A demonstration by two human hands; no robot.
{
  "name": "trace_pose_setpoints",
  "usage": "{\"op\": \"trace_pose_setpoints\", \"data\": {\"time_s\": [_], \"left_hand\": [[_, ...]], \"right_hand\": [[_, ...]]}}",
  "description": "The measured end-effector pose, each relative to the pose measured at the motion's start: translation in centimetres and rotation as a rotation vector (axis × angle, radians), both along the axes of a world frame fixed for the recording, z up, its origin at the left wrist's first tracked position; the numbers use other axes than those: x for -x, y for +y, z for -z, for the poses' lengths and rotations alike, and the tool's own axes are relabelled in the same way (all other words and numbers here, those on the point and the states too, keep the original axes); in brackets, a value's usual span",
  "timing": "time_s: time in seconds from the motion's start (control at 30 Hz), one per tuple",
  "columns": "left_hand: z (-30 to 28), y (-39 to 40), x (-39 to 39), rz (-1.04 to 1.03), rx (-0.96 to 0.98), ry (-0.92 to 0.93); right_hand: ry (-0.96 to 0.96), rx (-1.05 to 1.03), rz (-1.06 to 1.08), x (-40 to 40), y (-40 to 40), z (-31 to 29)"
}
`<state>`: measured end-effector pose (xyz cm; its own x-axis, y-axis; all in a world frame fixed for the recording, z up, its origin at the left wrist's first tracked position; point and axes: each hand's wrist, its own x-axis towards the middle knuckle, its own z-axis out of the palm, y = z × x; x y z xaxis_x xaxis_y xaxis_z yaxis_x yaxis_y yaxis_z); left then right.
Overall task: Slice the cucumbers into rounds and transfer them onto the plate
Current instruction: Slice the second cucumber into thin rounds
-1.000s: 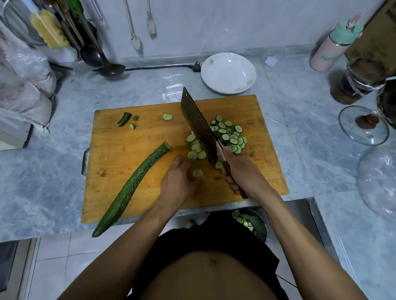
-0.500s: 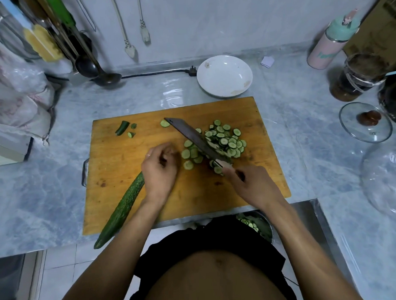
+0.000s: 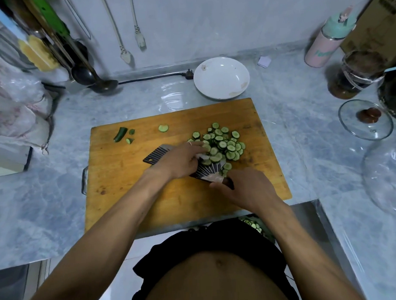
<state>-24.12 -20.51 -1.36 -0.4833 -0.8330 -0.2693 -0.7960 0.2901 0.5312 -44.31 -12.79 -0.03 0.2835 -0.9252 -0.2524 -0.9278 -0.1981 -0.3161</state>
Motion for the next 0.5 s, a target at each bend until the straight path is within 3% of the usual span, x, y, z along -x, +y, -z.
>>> {"op": "trace_pose_setpoints", "data": {"time_s": [0.1, 0.27, 0.37, 0.5], "left_hand": [[-0.4, 0.1, 0.0, 0.031, 0.05, 0.116], [-0.2, -1.0, 1.4, 0.155, -0.008, -0.042], [0.0, -1.7, 1.8, 0.137, -0.04, -0.012], [-0.4, -2.7, 1.6, 0.006, 0.078, 0.075]], "right_hand": [[0.008, -0.001, -0.005, 0.3, 0.0, -0.3], [0.0, 0.021, 0.017, 0.4, 0.0, -0.3], [0.015, 0.03, 0.027, 0.2, -0.4, -0.2], [-0.028, 0.035, 0.05, -0.1, -1.2, -0.3]]}}
